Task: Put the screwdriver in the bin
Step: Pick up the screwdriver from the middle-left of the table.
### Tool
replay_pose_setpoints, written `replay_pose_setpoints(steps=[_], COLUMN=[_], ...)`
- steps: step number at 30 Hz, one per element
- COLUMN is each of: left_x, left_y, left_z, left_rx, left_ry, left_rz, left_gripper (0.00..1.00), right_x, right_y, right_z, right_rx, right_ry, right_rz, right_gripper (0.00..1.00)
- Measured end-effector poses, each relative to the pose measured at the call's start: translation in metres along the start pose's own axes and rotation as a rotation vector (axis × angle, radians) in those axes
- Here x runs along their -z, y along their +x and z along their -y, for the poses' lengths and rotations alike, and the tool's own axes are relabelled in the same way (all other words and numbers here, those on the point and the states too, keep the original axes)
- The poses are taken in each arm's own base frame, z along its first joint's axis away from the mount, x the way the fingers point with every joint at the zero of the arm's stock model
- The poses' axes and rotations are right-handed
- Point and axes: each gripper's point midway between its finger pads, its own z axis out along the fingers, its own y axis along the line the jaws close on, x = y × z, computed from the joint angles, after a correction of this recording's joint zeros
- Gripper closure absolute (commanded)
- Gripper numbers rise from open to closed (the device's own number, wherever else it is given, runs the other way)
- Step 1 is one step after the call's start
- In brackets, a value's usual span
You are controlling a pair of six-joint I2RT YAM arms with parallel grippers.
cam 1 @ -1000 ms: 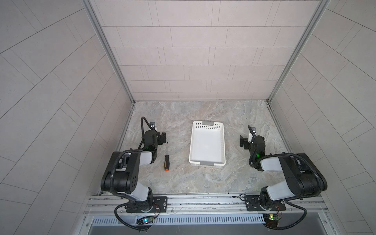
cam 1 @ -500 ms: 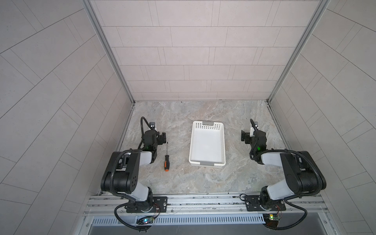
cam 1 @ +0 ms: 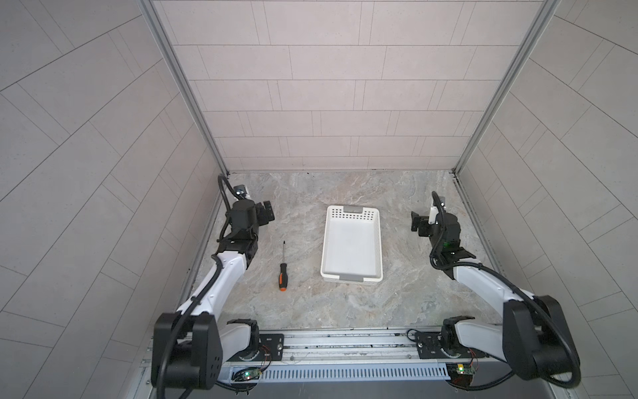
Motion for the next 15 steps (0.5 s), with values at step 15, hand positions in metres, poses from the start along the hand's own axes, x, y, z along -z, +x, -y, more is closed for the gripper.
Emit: replay_pose_setpoints(steps=[15], left_x=[0.065], left_y=[0.124], left_z=[-0.020], left_rx=[0.160], left_ry=[-0.065], left_rz=[-0.525], left_gripper=[0.01], right_x=[0.085], right_y=[-0.050], right_z=[-0.055], right_rx=[-0.160], right_ry=[-0.241], right_rz=[-0.069], right_gripper=[0.00])
